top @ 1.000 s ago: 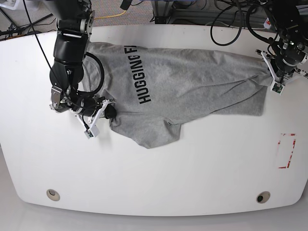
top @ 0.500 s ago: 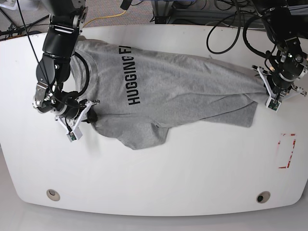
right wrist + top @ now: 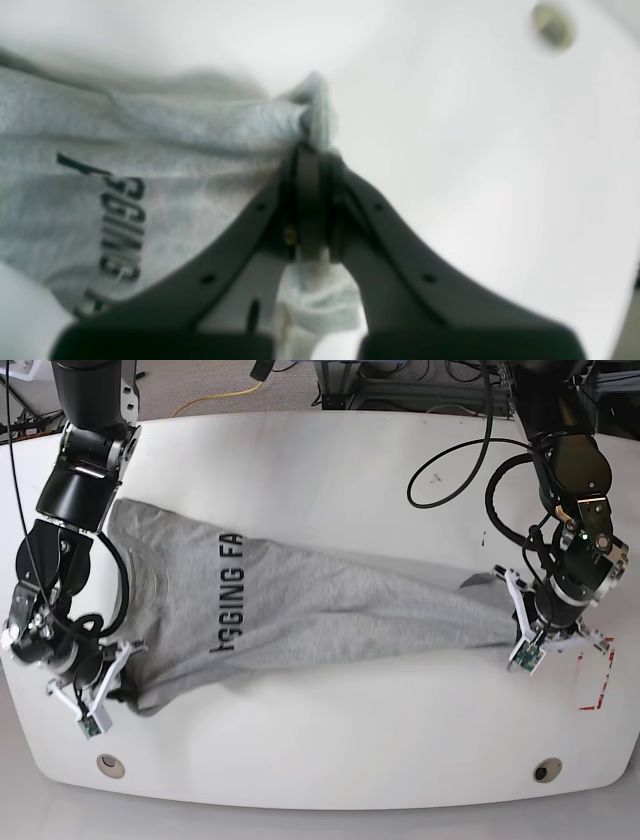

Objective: Fold the T-shirt properly
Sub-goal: 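Pull the shirt with both grippers toward the table's edge, then lift the shirt with both grippers and drag it back, spreading it flat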

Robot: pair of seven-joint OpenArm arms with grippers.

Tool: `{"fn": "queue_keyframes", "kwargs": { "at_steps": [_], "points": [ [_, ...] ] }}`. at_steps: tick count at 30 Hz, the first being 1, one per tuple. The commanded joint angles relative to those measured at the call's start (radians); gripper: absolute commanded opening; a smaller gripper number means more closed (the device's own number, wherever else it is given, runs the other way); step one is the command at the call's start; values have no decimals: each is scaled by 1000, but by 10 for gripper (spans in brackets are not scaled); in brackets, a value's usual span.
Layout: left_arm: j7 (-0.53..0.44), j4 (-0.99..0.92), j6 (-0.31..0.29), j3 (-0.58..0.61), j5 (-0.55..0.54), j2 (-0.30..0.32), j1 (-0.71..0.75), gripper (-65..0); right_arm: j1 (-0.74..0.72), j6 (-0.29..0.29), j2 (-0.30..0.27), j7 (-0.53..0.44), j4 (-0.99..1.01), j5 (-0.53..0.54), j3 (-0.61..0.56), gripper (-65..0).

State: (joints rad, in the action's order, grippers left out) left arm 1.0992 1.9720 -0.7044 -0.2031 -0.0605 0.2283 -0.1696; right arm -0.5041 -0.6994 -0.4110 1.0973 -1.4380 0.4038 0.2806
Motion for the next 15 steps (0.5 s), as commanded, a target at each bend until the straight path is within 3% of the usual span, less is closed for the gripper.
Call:
{"fn": "queue_keyframes", "kwargs": {
  "at_steps": [1, 4, 15],
  "points": [
    [-20, 19, 6, 27, 34, 16, -72, -650, -103, 1, -52, -21, 15, 13, -54, -650],
    [-20, 19, 6, 49, 92, 16, -153, -650, -199, 1, -81, -21, 62, 13, -103, -650],
    [-20, 19, 6, -3, 169, 18, -445, -650, -525, 1, -84, 40, 173, 11, -113, -650]
  ]
}}
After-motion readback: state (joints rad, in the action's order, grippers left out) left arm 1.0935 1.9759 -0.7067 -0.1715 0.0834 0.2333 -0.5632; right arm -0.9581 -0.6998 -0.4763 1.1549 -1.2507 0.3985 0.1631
